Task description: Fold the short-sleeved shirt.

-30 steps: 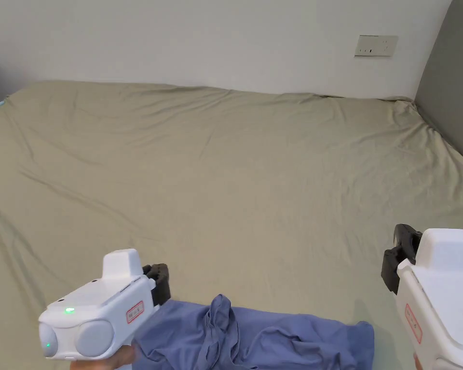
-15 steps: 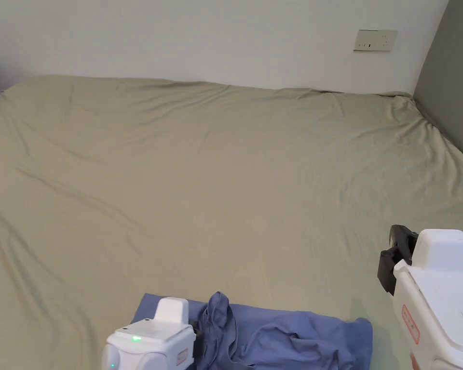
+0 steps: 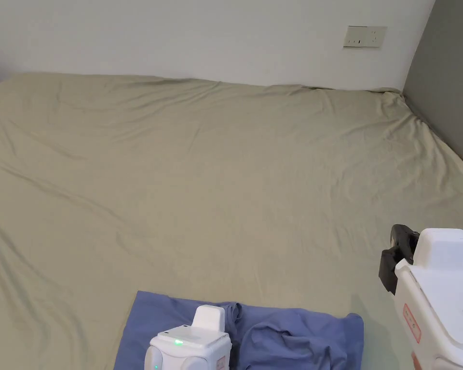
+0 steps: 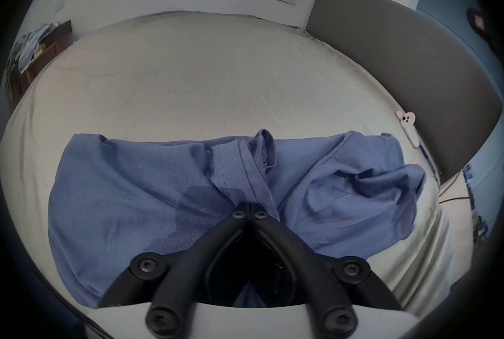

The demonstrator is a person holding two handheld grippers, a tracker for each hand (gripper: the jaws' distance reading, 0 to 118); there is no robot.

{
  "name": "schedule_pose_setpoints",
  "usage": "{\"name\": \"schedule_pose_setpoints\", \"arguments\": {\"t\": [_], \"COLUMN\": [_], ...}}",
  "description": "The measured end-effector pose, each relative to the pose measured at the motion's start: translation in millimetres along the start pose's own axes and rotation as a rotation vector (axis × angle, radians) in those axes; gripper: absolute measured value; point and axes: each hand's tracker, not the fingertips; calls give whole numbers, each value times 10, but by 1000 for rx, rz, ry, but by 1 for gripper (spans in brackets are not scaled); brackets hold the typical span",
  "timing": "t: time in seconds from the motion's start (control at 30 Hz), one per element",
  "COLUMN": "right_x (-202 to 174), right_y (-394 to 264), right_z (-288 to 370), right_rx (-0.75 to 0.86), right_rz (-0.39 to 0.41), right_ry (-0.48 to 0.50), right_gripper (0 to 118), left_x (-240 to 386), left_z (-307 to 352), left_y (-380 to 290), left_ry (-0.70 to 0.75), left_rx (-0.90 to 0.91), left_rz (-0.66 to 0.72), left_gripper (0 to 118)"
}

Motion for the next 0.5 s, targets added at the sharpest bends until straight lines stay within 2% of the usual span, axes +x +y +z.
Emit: {"name": "schedule_pose_setpoints", "arguments": {"t": [0.2,0.3,0.4,0.43,0.47,0.5], "right_x": [-28,-48,-85,-98,-108,-122], "right_y": [50,69,68,64,59,53], "right_z": [6,2,-9,-15,-19,-24], "right_rx": [10,15,15,13,11,9], "right_rz": [1,-1,4,4,4,3], "right_ry": [10,18,24,27,30,33], "right_gripper": [2,2,2,2,2,2], "left_x": [-416,-841,-1285,-1462,-1583,-1706], "left_z": [526,843,1039,1072,1084,1086], "left_y": [226,373,424,436,443,442], "left_ry": [-143,-258,-291,-314,-314,-315], "left_rx": [112,132,141,133,118,96], "left_rz": [166,268,398,437,459,474], "left_gripper": [0,0,1,5,17,34]}}
